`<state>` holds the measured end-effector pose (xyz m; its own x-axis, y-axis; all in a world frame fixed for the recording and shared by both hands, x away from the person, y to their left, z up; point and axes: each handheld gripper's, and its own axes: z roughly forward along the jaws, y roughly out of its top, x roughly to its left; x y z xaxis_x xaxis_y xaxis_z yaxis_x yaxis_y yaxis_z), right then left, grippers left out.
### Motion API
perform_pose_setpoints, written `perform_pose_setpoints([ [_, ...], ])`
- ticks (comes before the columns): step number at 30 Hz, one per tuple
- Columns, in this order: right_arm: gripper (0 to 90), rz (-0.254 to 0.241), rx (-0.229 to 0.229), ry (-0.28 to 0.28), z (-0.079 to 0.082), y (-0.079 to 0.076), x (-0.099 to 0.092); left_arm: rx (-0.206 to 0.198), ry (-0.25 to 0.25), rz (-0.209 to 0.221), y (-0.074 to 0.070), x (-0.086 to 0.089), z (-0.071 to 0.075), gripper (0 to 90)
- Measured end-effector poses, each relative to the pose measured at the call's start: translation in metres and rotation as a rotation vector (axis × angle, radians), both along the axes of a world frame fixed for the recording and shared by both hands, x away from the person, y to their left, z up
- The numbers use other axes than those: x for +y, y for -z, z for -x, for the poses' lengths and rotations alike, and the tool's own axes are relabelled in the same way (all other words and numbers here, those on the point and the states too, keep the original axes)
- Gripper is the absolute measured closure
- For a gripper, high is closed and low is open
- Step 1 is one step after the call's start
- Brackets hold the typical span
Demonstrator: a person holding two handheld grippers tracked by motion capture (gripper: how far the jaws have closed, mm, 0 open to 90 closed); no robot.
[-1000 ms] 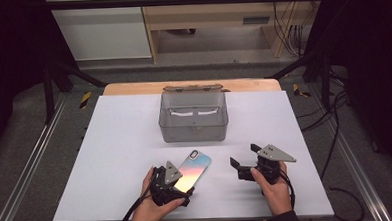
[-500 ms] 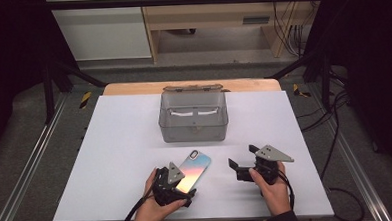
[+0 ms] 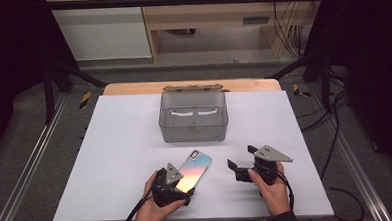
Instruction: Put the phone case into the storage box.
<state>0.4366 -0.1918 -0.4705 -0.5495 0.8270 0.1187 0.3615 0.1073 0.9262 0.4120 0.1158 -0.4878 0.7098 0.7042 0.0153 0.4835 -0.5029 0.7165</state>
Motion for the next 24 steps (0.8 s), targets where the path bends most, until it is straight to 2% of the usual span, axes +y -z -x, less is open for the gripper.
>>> perform_pose_setpoints([
  [6, 6.2, -0.005, 0.0, -0.004, 0.001, 0.0, 0.001, -0.012, 0.01, 0.017, 0.001, 0.003, 0.001, 16.3],
  [12, 6.2, -0.004, 0.0, -0.003, 0.001, 0.0, 0.001, -0.006, 0.018, 0.035, 0.0, 0.006, -0.001, 16.6],
  [19, 6.1, -0.006, -0.001, -0.004, 0.001, 0.0, 0.001, -0.015, 0.029, 0.076, -0.004, 0.011, -0.002, 16.8],
  [21, 6.0, -0.007, -0.001, -0.004, 0.001, 0.0, 0.001, -0.013, 0.03, 0.073, -0.003, 0.012, -0.002, 16.8],
  [24, 6.0, -0.005, -0.001, -0.003, 0.001, 0.001, 0.002, -0.009, 0.037, 0.044, -0.002, 0.01, -0.001, 16.8],
])
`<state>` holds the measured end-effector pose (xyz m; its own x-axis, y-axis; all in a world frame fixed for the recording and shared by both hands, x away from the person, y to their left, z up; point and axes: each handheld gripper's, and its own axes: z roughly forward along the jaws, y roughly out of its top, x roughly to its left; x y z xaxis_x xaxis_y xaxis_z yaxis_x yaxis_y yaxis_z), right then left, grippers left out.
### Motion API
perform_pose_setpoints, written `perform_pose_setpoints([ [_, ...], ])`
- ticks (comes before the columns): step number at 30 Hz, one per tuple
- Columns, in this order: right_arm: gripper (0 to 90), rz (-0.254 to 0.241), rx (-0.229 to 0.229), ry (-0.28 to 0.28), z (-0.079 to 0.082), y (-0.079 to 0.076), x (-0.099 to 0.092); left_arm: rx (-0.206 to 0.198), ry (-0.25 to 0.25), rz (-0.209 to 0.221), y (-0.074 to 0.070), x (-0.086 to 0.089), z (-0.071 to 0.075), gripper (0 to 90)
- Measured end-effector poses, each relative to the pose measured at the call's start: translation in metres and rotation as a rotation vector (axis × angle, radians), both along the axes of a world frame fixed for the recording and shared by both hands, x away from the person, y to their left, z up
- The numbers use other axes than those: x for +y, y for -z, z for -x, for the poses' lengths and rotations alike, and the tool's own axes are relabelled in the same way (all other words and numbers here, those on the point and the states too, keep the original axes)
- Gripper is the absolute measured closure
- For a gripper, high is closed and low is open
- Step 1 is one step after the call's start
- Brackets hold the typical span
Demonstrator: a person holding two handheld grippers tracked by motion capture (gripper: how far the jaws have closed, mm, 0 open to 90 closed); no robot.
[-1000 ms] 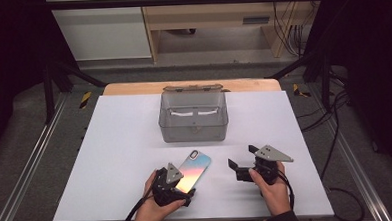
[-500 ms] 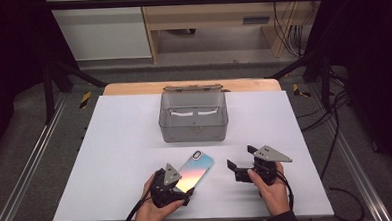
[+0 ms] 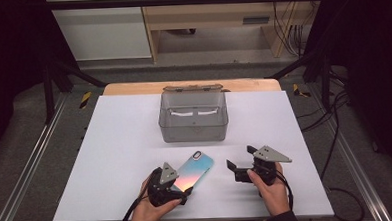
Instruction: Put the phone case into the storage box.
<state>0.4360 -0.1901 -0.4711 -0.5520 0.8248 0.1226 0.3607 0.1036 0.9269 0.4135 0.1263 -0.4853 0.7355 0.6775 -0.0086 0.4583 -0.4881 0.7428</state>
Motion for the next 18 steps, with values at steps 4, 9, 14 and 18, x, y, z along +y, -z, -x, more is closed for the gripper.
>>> perform_pose_setpoints([
  [4, 6.0, -0.001, -0.001, 0.001, 0.0001, -0.0002, -0.0004, 0.008, -0.003, -0.02, -0.0005, -0.0017, 0.0002, 16.9],
  [9, 6.0, -0.002, 0.002, 0.0, 0.0002, -0.0002, -0.0003, 0.021, -0.004, -0.045, -0.0003, -0.0024, -0.0003, 16.9],
  [14, 6.0, -0.003, 0.003, 0.0, 0.0, -0.0001, -0.0005, 0.03, -0.007, -0.056, -0.0013, -0.0036, 0.0, 16.7],
  [18, 5.9, 0.004, 0.004, -0.004, -0.0001, 0.0005, -0.0002, 0.04, -0.012, -0.05, -0.0013, -0.0036, -0.0004, 16.3],
])
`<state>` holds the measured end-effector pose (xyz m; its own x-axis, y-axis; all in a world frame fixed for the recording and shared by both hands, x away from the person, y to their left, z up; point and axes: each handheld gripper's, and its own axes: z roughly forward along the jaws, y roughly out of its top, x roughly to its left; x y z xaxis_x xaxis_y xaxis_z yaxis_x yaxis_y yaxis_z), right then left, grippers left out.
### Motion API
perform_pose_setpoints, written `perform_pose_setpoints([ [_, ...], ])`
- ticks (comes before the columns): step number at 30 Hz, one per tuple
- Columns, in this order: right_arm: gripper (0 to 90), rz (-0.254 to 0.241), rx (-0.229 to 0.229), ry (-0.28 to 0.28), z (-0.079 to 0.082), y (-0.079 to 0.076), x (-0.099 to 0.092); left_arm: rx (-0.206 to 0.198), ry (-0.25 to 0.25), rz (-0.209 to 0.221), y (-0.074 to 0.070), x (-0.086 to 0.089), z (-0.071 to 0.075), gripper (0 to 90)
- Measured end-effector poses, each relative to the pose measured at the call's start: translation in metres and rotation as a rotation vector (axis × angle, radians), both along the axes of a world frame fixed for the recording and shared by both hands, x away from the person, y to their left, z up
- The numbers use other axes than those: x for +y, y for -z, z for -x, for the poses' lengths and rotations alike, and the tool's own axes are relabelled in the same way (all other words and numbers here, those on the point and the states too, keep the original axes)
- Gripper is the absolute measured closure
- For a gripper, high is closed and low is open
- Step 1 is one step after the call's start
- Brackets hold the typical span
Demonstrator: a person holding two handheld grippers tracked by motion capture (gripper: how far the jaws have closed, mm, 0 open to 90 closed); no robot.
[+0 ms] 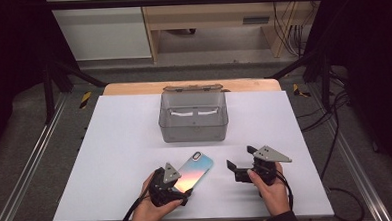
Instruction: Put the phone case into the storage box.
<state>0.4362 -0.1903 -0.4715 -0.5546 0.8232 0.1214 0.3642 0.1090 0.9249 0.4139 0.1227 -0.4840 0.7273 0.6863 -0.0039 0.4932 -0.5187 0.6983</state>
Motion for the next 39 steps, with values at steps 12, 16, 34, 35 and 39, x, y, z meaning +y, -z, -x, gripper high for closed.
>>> perform_pose_setpoints([
  [12, 5.7, 0.002, 0.009, -0.009, 0.0, 0.001, 0.002, -0.006, 0.017, -0.014, 0.002, -0.004, -0.001, 9.4],
  [16, 5.6, 0.006, 0.009, -0.013, 0.0, 0.001, 0.003, -0.007, 0.005, -0.013, 0.001, -0.003, 0.0, 12.7],
  [34, 5.2, -0.019, -0.014, -0.046, 0.002, -0.019, 0.025, -0.132, -0.034, 0.16, -0.019, 0.02, -0.006, 17.0],
  [35, 5.4, -0.018, -0.024, -0.043, 0.001, -0.027, 0.03, -0.151, -0.04, 0.192, -0.023, 0.025, -0.009, 17.0],
  [39, 5.6, -0.046, -0.02, -0.036, 0.001, -0.036, 0.038, -0.189, -0.063, 0.257, -0.029, 0.036, -0.014, 17.0],
])
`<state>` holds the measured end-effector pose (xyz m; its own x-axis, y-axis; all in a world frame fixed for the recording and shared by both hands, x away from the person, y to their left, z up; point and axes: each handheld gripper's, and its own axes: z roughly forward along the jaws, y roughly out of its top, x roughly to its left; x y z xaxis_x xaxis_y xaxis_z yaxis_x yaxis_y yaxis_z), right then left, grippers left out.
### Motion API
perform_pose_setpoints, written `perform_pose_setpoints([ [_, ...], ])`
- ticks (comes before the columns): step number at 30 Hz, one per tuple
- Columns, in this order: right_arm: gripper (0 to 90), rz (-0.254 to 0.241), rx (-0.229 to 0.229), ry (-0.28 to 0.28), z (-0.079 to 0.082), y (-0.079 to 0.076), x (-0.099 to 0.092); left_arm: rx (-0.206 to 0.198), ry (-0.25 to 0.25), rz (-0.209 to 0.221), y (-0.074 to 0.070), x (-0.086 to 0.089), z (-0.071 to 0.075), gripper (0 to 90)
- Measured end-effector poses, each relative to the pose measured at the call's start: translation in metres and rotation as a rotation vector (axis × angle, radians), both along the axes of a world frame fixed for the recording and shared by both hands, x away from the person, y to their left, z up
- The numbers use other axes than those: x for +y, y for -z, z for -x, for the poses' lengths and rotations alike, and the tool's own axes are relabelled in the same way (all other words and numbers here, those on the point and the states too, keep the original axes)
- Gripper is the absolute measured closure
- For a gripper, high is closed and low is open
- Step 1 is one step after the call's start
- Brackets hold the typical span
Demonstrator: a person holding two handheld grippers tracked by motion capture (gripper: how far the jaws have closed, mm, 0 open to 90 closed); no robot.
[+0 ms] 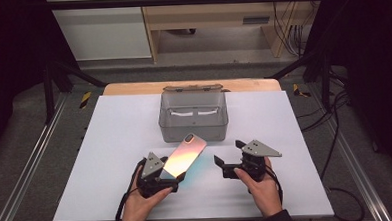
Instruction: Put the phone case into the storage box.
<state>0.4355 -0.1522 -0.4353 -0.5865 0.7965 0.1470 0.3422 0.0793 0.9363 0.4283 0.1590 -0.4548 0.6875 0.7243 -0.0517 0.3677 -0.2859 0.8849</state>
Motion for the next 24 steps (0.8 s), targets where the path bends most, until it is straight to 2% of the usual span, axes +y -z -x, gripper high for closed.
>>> perform_pose_setpoints([
  [2, 5.7, -0.018, 0.01, -0.005, 0.0, -0.007, 0.008, -0.02, -0.004, 0.004, -0.004, 0.006, -0.002, 17.0],
  [3, 5.7, -0.022, 0.009, -0.018, -0.001, -0.014, 0.016, -0.039, -0.005, 0.027, -0.007, 0.01, -0.002, 17.0],
  [6, 5.8, -0.012, 0.004, -0.028, -0.002, -0.019, 0.024, -0.055, -0.007, 0.05, -0.009, 0.013, 0.0, 17.1],
  [7, 5.9, -0.011, 0.006, -0.048, -0.004, -0.024, 0.035, -0.064, -0.006, 0.062, -0.012, 0.015, 0.002, 17.1],
  [8, 5.9, -0.011, 0.006, -0.048, -0.004, -0.024, 0.035, -0.064, -0.006, 0.062, -0.012, 0.015, 0.002, 17.1],
  [9, 6.3, -0.018, 0.01, -0.063, -0.006, -0.026, 0.043, -0.074, -0.001, 0.064, -0.014, 0.015, 0.005, 17.1],
  [11, 7.0, -0.049, 0.043, -0.059, -0.009, -0.023, 0.049, -0.079, 0.01, 0.065, -0.016, 0.015, 0.006, 17.1],
  [12, 7.0, -0.049, 0.043, -0.059, -0.009, -0.023, 0.049, -0.079, 0.01, 0.065, -0.016, 0.015, 0.006, 17.2],
  [13, 7.4, -0.068, 0.07, -0.057, -0.011, -0.017, 0.054, -0.086, 0.014, 0.066, -0.017, 0.016, 0.009, 17.2],
  [18, 7.5, -0.076, 0.093, -0.06, -0.011, -0.011, 0.057, -0.11, 0.011, 0.082, -0.022, 0.018, 0.013, 17.2],
  [19, 7.5, -0.086, 0.107, -0.073, -0.011, -0.01, 0.059, -0.118, 0.009, 0.087, -0.025, 0.019, 0.013, 17.2],
  [24, 8.5, -0.117, 0.119, -0.092, -0.012, -0.012, 0.064, -0.128, 0.005, 0.097, -0.028, 0.02, 0.015, 17.2],
])
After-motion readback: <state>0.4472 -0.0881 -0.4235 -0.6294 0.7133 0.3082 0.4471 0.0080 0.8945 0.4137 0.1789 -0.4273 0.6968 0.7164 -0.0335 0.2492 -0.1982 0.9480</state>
